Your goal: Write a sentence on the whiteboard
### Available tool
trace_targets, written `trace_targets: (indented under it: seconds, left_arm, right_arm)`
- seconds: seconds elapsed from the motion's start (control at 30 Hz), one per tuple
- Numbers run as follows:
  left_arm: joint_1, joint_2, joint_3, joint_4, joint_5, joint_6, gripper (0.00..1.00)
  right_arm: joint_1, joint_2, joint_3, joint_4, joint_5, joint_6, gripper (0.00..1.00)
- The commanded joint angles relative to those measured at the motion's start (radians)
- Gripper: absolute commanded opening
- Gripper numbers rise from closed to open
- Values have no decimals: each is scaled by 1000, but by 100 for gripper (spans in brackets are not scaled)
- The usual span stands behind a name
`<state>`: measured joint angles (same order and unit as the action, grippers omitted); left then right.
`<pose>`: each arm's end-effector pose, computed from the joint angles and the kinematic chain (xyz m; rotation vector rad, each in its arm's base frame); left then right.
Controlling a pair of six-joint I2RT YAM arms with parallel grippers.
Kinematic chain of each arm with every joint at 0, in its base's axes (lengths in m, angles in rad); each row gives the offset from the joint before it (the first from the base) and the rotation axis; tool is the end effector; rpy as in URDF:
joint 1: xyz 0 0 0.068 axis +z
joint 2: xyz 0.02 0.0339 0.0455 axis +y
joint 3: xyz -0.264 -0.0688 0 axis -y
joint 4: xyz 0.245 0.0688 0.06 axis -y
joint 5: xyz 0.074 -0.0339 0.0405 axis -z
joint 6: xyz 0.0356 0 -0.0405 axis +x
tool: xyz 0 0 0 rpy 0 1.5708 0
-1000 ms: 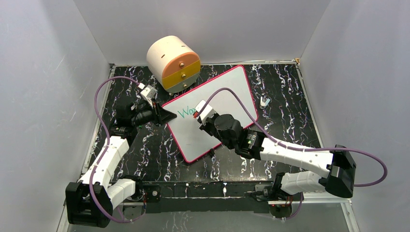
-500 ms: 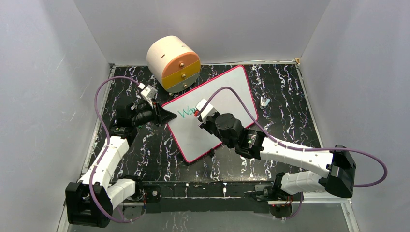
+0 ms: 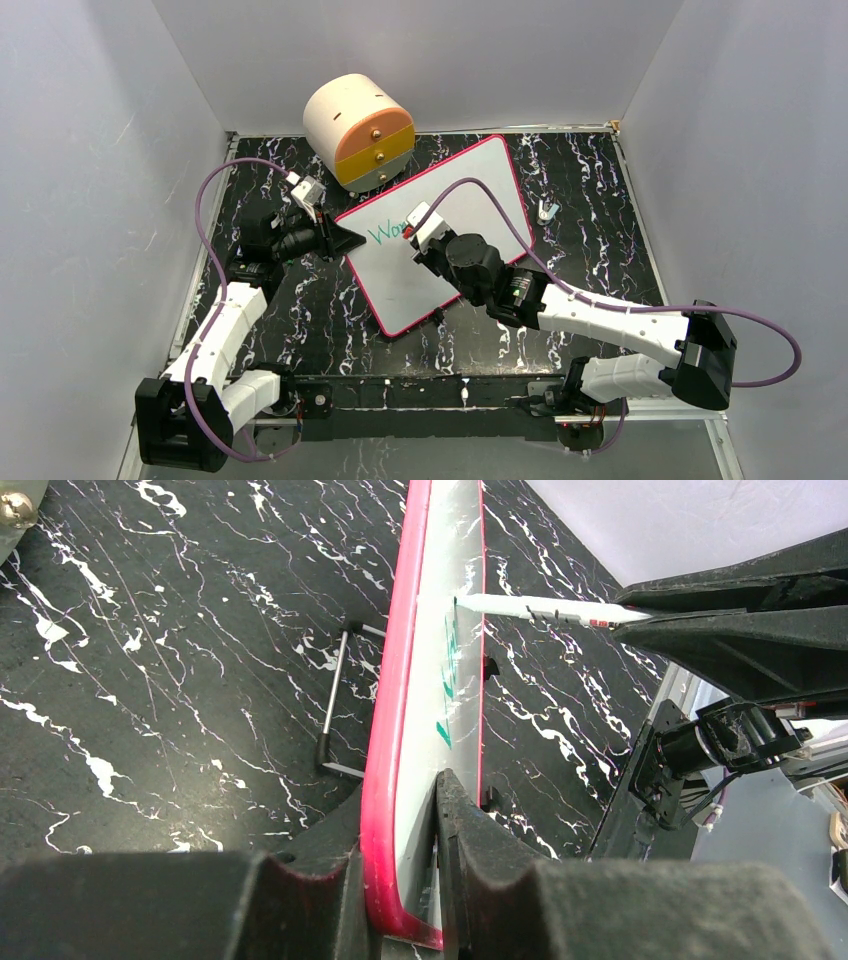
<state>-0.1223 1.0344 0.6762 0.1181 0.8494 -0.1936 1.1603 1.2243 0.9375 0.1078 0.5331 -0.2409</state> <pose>0.2253 -0.0546 0.2875 0.5519 1.7509 -0.9862 0.1304 0.2544 0.3314 -0.7930 1.5368 0.2123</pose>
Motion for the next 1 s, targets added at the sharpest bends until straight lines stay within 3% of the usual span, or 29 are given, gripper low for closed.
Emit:
trace_targets:
  seconds: [0.0, 0.97]
  left_arm:
    - [-27, 34, -57, -156, -144, 189, 0]
    - [-27, 38, -53, -163, -150, 189, 0]
  right_arm:
    - [-11, -8, 17, 23, 28, 9, 0]
    - [-54, -102, -15, -2, -60, 59, 0]
